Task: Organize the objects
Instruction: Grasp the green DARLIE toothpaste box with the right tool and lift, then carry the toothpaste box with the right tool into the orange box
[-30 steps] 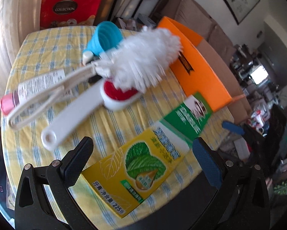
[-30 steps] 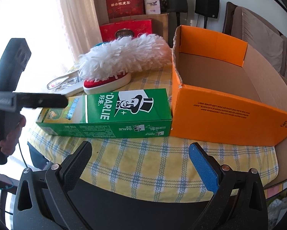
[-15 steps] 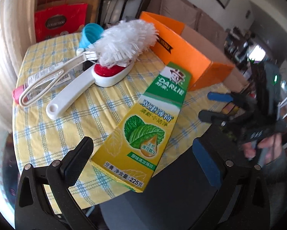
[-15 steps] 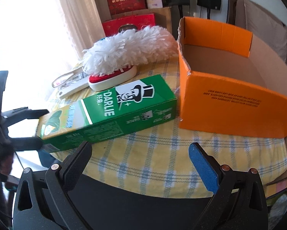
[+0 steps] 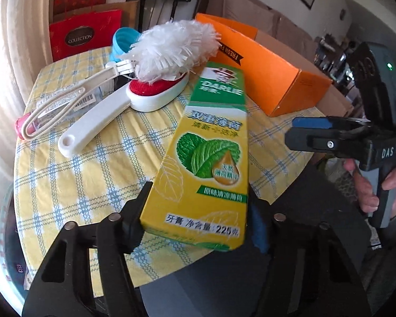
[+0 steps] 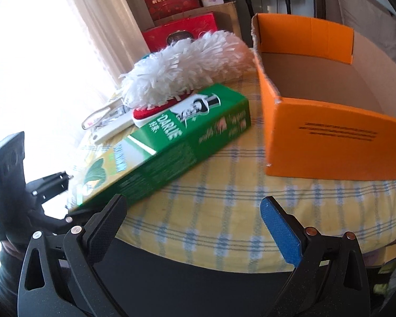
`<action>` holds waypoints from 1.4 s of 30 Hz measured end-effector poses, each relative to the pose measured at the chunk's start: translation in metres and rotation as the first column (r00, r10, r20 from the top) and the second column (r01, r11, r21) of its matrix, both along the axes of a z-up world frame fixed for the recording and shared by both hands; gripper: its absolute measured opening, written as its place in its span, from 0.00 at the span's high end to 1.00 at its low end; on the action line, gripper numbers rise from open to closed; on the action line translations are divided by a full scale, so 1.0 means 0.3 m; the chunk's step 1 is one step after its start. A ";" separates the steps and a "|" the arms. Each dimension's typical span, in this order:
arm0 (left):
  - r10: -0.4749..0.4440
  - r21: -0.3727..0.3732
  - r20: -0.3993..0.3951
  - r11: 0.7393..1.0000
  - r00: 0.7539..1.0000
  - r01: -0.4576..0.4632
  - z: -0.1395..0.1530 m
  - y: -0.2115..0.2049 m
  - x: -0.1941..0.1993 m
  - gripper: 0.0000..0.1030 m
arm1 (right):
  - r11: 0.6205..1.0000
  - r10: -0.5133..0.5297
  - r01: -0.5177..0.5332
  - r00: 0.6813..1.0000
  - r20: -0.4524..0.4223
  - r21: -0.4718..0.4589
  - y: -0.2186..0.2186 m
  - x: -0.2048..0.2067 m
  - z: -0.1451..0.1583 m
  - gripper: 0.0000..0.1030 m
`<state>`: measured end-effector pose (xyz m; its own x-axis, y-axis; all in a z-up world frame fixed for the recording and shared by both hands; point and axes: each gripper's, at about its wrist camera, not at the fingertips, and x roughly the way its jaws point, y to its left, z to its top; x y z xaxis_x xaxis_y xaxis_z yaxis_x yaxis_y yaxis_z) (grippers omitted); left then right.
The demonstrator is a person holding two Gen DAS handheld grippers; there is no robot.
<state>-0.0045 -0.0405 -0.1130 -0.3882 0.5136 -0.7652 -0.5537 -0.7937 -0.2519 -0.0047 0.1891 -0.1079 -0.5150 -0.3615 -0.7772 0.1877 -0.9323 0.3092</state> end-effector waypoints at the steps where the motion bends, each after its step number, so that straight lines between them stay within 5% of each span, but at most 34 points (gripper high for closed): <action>1: 0.001 0.002 0.002 1.000 1.000 -0.001 0.002 -0.005 0.007 0.42 | 1.000 -0.001 0.001 1.000 0.012 -0.026 -0.007 -0.007 -0.004 0.01; 7: 0.013 0.073 0.033 0.997 0.999 -0.015 0.004 -0.011 0.032 0.44 | 0.981 0.013 0.012 0.992 0.127 -0.194 -0.065 -0.047 -0.063 0.00; 12: 0.005 0.083 0.029 0.997 1.000 -0.007 0.017 -0.003 0.066 0.45 | 0.977 -0.003 0.031 0.991 0.133 -0.209 -0.093 -0.054 -0.059 0.02; 17: -0.002 0.091 0.027 0.996 1.000 -0.001 0.022 0.018 0.085 0.46 | 0.965 0.013 0.028 0.988 0.152 -0.262 -0.092 -0.053 -0.048 0.22; 27: 0.015 0.109 -0.009 0.994 1.000 -0.014 0.070 0.021 0.150 0.47 | 0.965 0.029 -0.002 0.994 0.102 -0.262 -0.070 -0.016 0.063 0.38; 42: 0.063 0.179 -0.043 0.982 0.997 -0.055 0.200 0.101 0.115 0.47 | 0.968 -0.013 0.018 1.000 0.019 -0.251 0.007 -0.040 0.185 0.38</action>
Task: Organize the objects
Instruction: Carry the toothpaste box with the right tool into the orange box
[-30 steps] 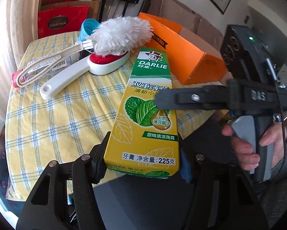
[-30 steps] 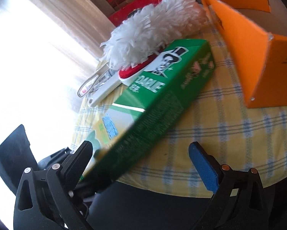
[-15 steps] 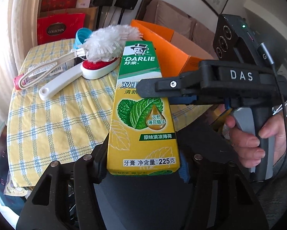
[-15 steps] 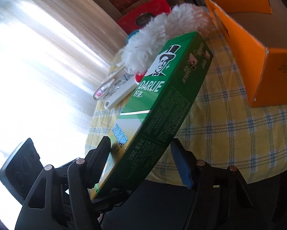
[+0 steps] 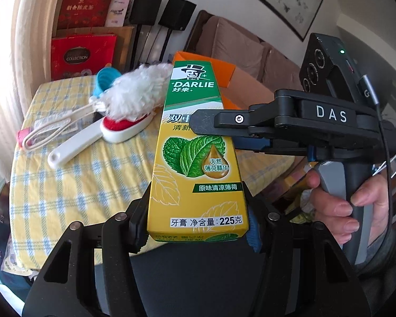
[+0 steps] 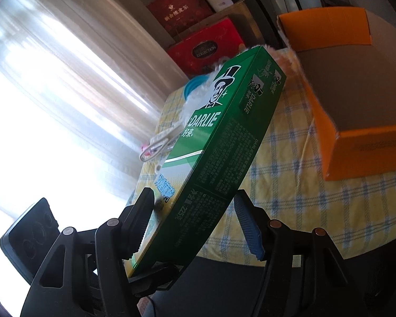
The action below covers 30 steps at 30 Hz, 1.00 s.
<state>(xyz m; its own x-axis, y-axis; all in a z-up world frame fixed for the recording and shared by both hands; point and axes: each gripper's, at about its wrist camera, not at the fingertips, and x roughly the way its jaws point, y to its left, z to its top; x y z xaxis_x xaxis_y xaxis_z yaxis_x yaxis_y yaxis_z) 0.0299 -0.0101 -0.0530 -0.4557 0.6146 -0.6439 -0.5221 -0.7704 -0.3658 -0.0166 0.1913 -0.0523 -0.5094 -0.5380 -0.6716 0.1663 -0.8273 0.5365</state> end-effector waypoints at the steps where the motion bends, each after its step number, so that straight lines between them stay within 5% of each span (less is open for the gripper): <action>1: -0.001 0.002 0.001 1.000 1.000 0.001 0.011 0.016 -0.009 0.47 | 1.000 -0.006 0.006 1.000 -0.010 0.010 0.014 -0.004 0.013 0.38; 10: -0.033 -0.003 0.006 0.999 0.999 0.033 0.091 0.208 -0.126 0.47 | 0.996 -0.041 0.044 0.998 -0.040 0.081 0.161 -0.127 0.098 0.38; 18: -0.040 -0.026 0.027 0.999 0.999 0.041 0.127 0.391 -0.276 0.47 | 0.995 -0.085 0.084 0.996 0.001 0.057 0.362 -0.220 0.137 0.38; 30: -0.039 -0.098 0.087 0.994 0.995 0.048 0.076 0.606 -0.457 0.45 | 0.992 -0.104 0.114 0.982 0.157 -0.058 0.608 -0.474 0.041 0.44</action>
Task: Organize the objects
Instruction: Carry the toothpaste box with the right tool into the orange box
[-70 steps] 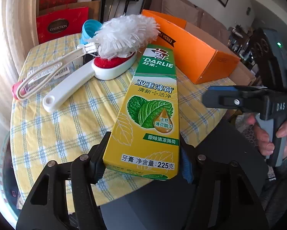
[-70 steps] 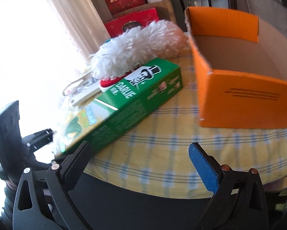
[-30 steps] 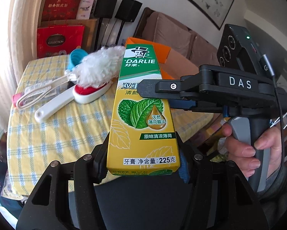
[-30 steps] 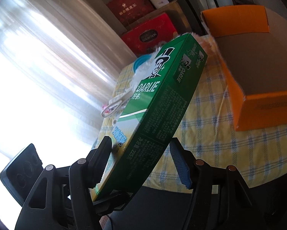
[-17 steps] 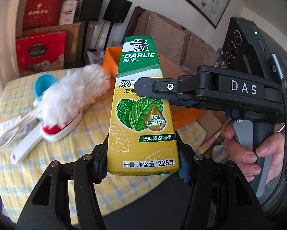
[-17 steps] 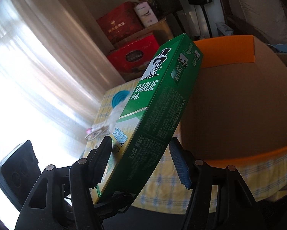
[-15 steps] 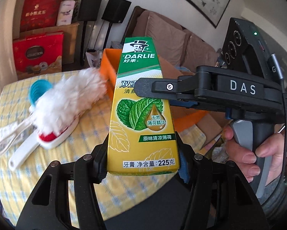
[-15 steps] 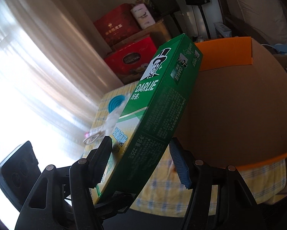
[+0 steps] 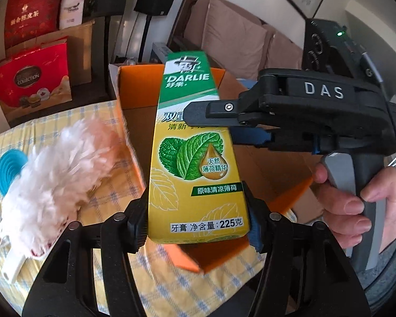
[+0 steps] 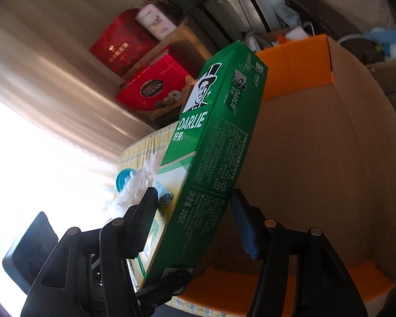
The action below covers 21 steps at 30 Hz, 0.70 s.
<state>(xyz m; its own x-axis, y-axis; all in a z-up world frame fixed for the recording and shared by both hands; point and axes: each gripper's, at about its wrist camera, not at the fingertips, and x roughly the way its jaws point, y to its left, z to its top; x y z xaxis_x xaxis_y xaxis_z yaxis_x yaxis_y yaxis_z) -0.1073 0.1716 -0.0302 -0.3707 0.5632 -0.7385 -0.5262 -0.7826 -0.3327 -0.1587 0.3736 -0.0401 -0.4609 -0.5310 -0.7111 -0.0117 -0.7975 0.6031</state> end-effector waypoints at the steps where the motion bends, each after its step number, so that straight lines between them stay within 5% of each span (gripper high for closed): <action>1: -0.002 -0.003 0.004 1.000 1.000 0.002 -0.001 0.012 -0.008 0.45 | 1.000 -0.004 0.004 1.000 0.006 -0.012 0.011 -0.008 -0.007 0.45; 13: -0.043 -0.048 0.001 0.998 0.999 0.043 -0.002 0.101 -0.021 0.26 | 0.999 0.004 -0.005 1.000 0.029 0.049 0.027 -0.034 -0.017 0.53; 21: -0.055 0.024 0.024 0.998 0.998 0.055 0.040 -0.039 0.054 0.18 | 0.963 0.030 -0.038 0.999 0.037 0.268 -0.035 -0.046 -0.078 0.59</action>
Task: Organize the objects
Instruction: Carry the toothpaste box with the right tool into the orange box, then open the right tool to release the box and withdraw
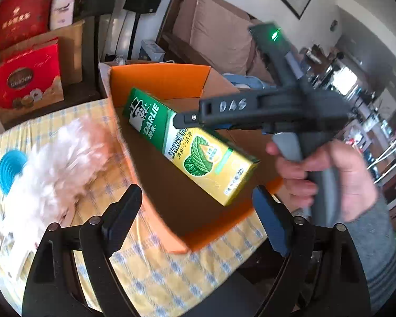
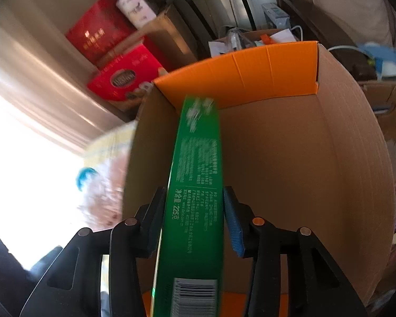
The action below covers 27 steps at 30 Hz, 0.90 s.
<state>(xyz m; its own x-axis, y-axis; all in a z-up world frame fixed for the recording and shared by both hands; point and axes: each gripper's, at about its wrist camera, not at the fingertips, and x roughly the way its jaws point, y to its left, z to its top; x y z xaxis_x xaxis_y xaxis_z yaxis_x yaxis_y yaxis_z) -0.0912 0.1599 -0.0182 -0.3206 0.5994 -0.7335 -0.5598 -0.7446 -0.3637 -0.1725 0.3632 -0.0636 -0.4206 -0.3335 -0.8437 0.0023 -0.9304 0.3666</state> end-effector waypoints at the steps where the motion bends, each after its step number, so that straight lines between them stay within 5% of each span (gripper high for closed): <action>1: 0.008 0.002 0.000 1.000 1.000 -0.008 0.003 -0.024 0.008 0.18 | 1.000 0.006 -0.006 1.000 0.008 0.018 -0.013 0.000 -0.017 0.59; 9: 0.100 0.003 -0.012 0.995 0.995 -0.100 0.006 -0.191 0.040 0.18 | 0.996 0.040 -0.043 0.999 0.034 0.076 -0.100 0.002 -0.121 0.59; 18: 0.184 -0.045 -0.038 0.982 0.982 -0.186 -0.017 -0.325 0.047 0.16 | 0.996 0.050 -0.046 0.998 0.049 -0.080 -0.126 0.004 -0.114 0.50; 27: 0.263 -0.089 -0.072 0.959 0.962 -0.269 -0.048 -0.457 0.030 0.07 | 0.997 0.070 -0.067 0.995 -0.075 0.041 -0.187 0.086 0.007 0.50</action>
<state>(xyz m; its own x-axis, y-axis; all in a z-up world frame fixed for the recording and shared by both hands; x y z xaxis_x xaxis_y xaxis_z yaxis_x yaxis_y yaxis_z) -0.0823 0.0227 -0.0325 -0.5036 0.4136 -0.7585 -0.3549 -0.8995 -0.2549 -0.1468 0.3071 -0.0615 -0.4618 -0.3318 -0.8226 0.0928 -0.9404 0.3272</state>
